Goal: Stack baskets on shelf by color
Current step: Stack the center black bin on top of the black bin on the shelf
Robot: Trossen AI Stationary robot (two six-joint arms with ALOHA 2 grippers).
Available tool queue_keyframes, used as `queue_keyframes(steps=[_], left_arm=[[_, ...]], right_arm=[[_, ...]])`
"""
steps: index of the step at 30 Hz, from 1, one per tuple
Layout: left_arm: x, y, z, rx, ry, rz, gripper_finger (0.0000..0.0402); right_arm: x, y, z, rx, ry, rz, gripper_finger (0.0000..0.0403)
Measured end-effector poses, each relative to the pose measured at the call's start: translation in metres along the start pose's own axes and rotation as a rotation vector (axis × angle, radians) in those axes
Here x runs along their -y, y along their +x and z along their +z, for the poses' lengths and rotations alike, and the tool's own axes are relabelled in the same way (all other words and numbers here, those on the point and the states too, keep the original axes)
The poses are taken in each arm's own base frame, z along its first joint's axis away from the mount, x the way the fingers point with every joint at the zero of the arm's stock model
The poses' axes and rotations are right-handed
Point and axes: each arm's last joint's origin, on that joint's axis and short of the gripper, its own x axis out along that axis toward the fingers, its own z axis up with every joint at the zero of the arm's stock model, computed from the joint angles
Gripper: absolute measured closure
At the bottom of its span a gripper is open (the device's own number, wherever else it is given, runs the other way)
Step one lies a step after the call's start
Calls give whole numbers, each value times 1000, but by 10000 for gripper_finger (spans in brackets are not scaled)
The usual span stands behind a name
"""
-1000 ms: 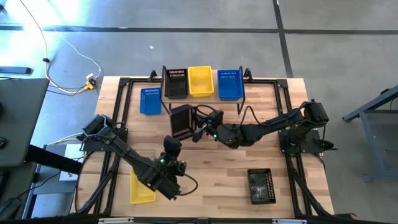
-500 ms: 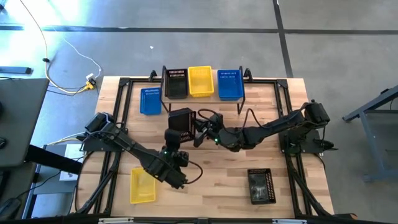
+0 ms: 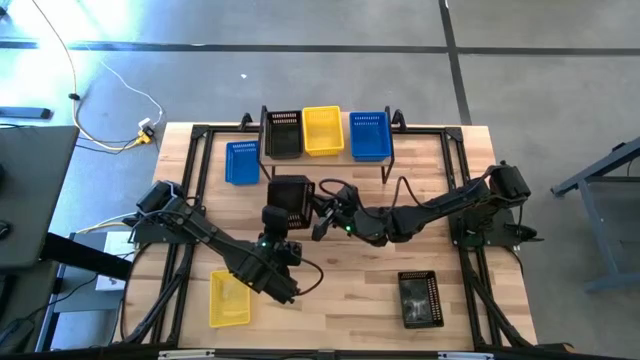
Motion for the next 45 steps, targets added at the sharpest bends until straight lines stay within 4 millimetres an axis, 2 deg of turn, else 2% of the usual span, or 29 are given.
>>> queue_keyframes(steps=[2, 13, 19, 27, 33, 40, 45], left_arm=[[0, 0, 0, 0, 3, 4, 394], [5, -8, -2, 25, 20, 3, 399], [11, -16, -3, 53, 37, 10, 401], [11, -18, -7, 39, 70, 19, 401], [-13, -18, -13, 56, 7, 46, 401], [-60, -16, -27, 66, -139, 44, 401], [-98, -11, -44, 58, -249, 19, 401]], right_arm=[[0, 0, 0, -2, -5, 0, 403], [0, 0, -2, -16, -62, 4, 394], [2, 1, 2, -12, -95, 0, 346], [7, -9, 26, -35, -223, -17, 284], [8, -23, 47, -84, -289, 69, 274], [6, -37, 65, -127, -365, 222, 273], [9, -44, 74, -142, -384, 232, 273]])
